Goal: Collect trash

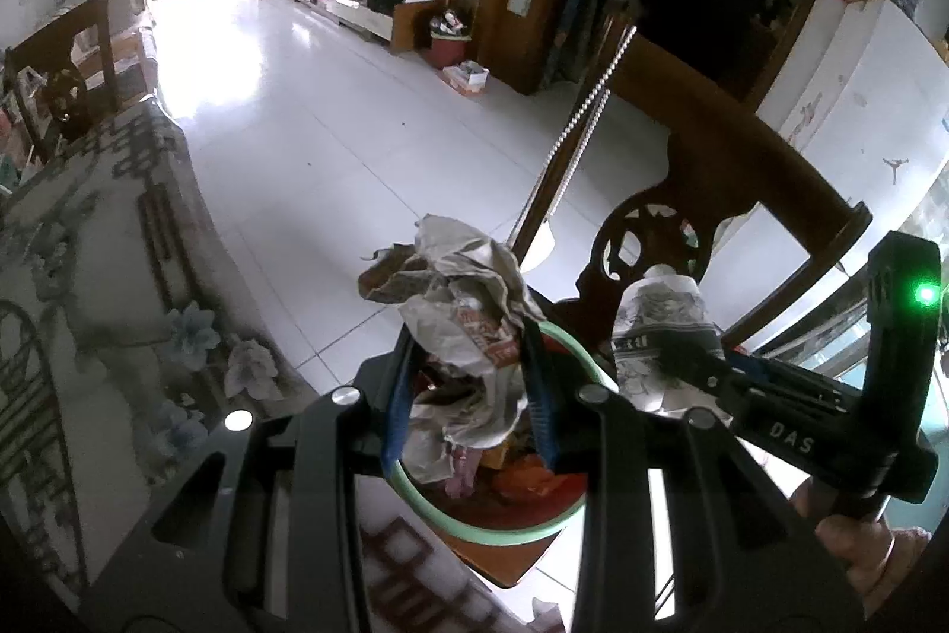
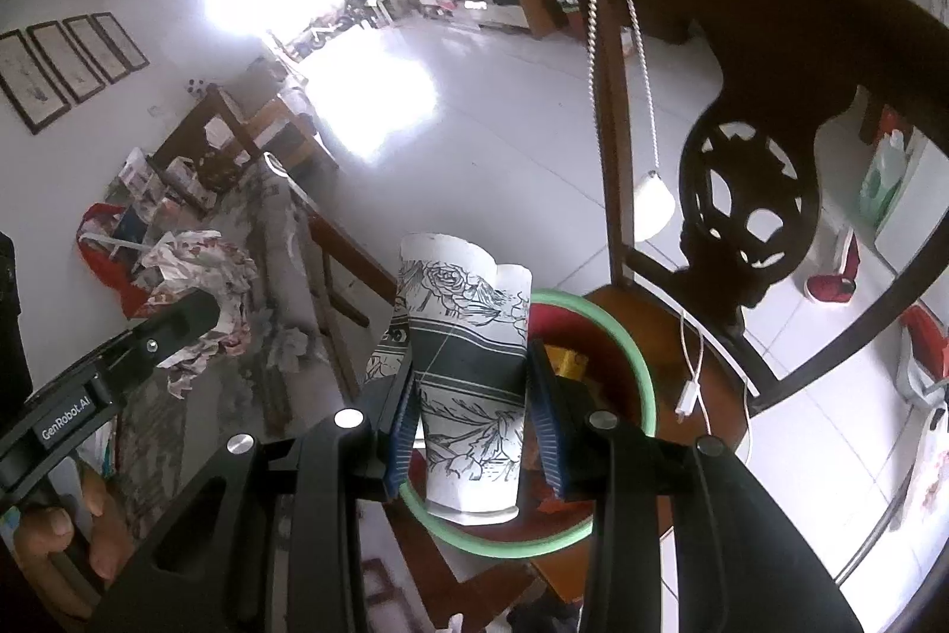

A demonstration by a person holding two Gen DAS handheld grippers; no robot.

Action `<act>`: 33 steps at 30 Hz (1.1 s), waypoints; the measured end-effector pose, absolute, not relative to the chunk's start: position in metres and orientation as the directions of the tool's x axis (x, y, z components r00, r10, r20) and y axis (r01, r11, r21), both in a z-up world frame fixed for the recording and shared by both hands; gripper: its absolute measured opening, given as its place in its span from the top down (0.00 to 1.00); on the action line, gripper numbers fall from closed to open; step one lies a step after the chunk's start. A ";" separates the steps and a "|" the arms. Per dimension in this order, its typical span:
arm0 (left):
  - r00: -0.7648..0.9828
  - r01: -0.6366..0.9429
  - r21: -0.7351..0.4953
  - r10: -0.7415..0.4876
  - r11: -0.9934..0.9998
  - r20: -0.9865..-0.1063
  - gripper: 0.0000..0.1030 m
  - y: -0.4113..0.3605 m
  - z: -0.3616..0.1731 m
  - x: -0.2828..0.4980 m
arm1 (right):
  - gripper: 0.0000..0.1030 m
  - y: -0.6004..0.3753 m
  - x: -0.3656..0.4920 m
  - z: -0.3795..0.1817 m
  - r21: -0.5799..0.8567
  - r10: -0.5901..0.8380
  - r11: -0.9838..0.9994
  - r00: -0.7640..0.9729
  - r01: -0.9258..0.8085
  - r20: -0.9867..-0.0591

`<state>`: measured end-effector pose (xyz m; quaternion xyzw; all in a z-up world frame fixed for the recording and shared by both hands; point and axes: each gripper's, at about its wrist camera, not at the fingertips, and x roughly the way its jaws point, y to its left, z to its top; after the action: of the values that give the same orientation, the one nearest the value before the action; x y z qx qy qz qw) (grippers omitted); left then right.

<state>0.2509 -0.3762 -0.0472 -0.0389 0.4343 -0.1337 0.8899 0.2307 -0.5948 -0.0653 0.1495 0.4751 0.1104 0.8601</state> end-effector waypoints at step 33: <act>0.942 -0.081 -0.050 0.060 0.995 -0.330 0.05 -0.193 0.055 0.143 | 0.07 -0.402 0.139 0.035 0.098 0.354 0.935 0.905 -0.340 -0.234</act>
<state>0.1427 -0.1933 0.0547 -0.0316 0.1665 0.0358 0.9849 0.1388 -0.4018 0.0353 0.0276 0.1252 0.1779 0.9757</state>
